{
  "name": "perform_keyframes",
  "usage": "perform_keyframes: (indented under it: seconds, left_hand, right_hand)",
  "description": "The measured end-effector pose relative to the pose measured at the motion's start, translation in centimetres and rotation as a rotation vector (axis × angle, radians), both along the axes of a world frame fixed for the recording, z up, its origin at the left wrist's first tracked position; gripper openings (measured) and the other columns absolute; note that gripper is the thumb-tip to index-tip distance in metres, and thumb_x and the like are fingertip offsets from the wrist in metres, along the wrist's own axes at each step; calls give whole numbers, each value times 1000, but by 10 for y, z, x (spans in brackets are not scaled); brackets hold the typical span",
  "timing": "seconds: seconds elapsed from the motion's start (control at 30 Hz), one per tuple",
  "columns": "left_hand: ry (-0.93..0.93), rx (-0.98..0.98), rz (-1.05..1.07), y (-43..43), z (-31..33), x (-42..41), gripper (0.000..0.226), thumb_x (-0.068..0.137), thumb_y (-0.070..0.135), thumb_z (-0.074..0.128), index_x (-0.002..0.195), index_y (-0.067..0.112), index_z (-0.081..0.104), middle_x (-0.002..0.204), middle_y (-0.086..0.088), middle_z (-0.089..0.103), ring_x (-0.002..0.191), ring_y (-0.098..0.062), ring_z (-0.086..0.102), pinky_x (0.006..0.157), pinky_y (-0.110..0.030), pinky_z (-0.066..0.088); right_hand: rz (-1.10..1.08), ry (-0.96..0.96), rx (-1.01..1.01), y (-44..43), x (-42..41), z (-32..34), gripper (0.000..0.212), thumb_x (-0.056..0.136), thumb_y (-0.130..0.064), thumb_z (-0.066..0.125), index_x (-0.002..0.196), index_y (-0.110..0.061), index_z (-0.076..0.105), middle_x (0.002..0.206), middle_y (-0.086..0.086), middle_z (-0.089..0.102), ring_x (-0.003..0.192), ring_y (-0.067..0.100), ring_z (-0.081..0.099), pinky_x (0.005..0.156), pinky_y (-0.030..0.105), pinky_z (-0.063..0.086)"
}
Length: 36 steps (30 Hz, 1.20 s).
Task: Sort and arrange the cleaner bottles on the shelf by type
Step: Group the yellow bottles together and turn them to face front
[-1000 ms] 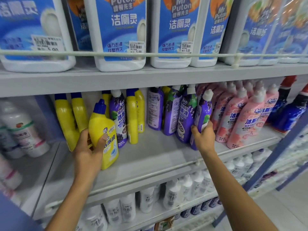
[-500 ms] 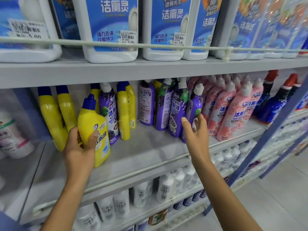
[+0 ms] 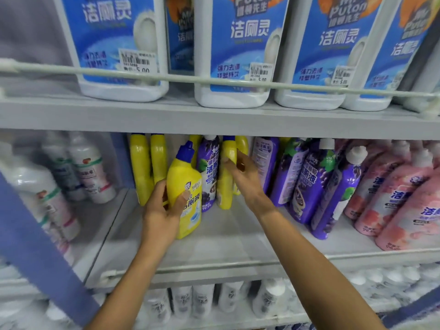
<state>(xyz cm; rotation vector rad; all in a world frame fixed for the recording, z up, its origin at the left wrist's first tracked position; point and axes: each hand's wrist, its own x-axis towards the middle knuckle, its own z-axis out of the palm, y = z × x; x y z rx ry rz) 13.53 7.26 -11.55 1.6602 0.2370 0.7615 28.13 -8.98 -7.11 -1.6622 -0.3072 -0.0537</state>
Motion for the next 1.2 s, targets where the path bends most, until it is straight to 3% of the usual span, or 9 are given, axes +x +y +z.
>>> perform_keyframes:
  seconds: [0.1, 0.2, 0.37, 0.47, 0.63, 0.77, 0.9, 1.07, 1.2]
  left_hand:
    - [18, -15, -13, 2, 3, -2, 39, 85, 46, 75, 118, 29, 64, 110, 9, 75, 102, -12, 72, 84, -32, 60]
    - [20, -28, -23, 5, 5, -3, 34, 87, 38, 78, 116, 26, 65, 107, 8, 76, 100, -12, 73, 79, -24, 60]
    - [9, -10, -32, 18, 4, -7, 34, 89, 28, 79, 117, 15, 64, 109, -1, 76, 99, -17, 74, 76, -24, 60]
    - [-5, 3, -19, 29, 4, -11, 28, 91, 19, 73, 116, 12, 63, 107, -3, 76, 95, -12, 74, 73, -19, 58]
    - [4, 76, 28, 52, 6, -21, 20, 93, 18, 72, 111, 16, 62, 106, 0, 76, 91, -7, 74, 71, -13, 55]
    - [5, 135, 142, 66, 3, -30, 23, 93, 29, 74, 112, 21, 63, 104, 8, 76, 92, -8, 73, 75, -20, 57]
    - [-35, 182, 267, 71, 1, -35, 21, 91, 33, 76, 105, 24, 63, 97, 6, 75, 87, -10, 72, 77, -31, 57]
    - [-3, 151, 281, 82, 3, -34, 25, 89, 41, 77, 100, 26, 60, 94, 5, 74, 86, -14, 72, 80, -44, 61]
    - [18, 111, 218, 92, 3, -35, 55, 79, 60, 74, 121, 29, 57, 113, 2, 73, 102, -19, 73, 88, -50, 60]
  right_hand:
    - [-77, -147, -77, 15, 13, -22, 63, 86, -53, 72, 134, -14, 62, 119, 2, 74, 109, 17, 70, 99, 43, 56]
    - [-126, -200, -82, 15, 16, -33, 66, 85, -59, 67, 130, -11, 63, 112, 3, 75, 101, 17, 71, 91, 41, 58]
    - [-111, -276, -49, 0, -5, -33, 22, 91, -34, 75, 110, -26, 67, 105, -2, 75, 94, 9, 71, 85, 30, 57]
    - [-118, -242, -6, -16, -37, -37, 20, 92, -32, 78, 107, -31, 65, 98, -7, 74, 88, 3, 69, 78, 24, 54]
    - [69, -31, 128, -25, -69, -51, 44, 91, -41, 75, 132, -34, 60, 121, -10, 73, 115, 13, 69, 96, 35, 56]
    - [130, -25, 164, -11, -89, -54, 36, 99, -32, 67, 134, -23, 60, 121, -7, 74, 115, 10, 69, 98, 32, 55]
    - [165, -66, 124, 29, -104, -61, 44, 93, -47, 65, 131, -25, 59, 114, 1, 73, 105, 17, 69, 89, 32, 56]
    - [253, -25, 141, 84, -112, -53, 45, 99, -34, 67, 140, -21, 54, 124, -17, 68, 114, -5, 63, 93, 13, 48]
    - [408, 24, 108, 89, -108, -48, 50, 102, -32, 62, 148, -31, 45, 130, -30, 60, 119, -15, 57, 94, 9, 46]
